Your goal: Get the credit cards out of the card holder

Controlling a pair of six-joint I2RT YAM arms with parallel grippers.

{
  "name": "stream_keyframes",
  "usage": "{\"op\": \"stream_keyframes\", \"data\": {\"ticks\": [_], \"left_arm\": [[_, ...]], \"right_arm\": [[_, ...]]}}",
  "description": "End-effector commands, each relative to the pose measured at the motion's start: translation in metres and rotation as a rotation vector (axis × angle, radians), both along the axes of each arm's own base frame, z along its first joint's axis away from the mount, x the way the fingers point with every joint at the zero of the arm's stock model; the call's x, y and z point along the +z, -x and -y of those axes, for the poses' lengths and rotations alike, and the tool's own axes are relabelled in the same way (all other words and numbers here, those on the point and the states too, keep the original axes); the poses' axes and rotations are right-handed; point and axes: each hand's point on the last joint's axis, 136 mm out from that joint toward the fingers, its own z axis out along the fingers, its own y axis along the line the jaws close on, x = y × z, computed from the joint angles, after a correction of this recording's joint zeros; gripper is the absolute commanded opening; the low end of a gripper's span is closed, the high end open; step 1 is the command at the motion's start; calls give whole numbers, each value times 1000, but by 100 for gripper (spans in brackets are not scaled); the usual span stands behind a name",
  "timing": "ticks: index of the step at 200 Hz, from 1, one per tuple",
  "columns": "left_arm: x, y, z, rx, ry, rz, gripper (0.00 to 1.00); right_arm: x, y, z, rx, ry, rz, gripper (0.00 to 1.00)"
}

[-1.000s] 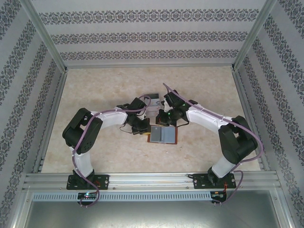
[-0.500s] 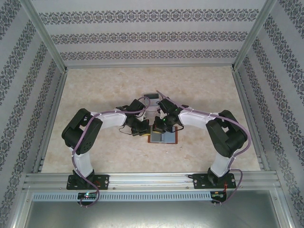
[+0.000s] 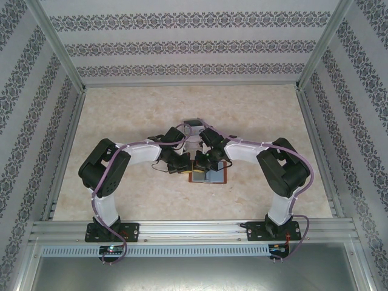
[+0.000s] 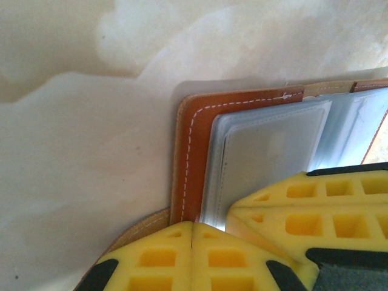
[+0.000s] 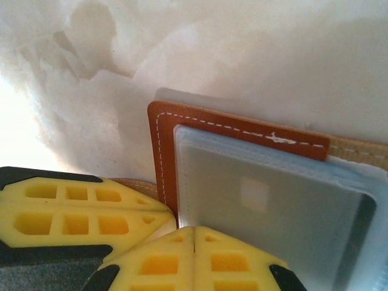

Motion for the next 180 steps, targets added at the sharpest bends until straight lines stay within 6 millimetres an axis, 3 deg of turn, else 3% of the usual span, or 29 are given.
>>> {"op": "stream_keyframes", "data": {"ticks": [1, 121, 180], "left_arm": [[-11, 15, -5, -10, -30, -48, 0], [-4, 11, -2, -12, -22, -37, 0], [12, 1, 6, -14, 9, -10, 0]], "right_arm": [[-11, 6, 6, 10, 62, -24, 6], [-6, 9, 27, 34, 186, -6, 8], [-6, 10, 37, 37, 230, 7, 7]]}}
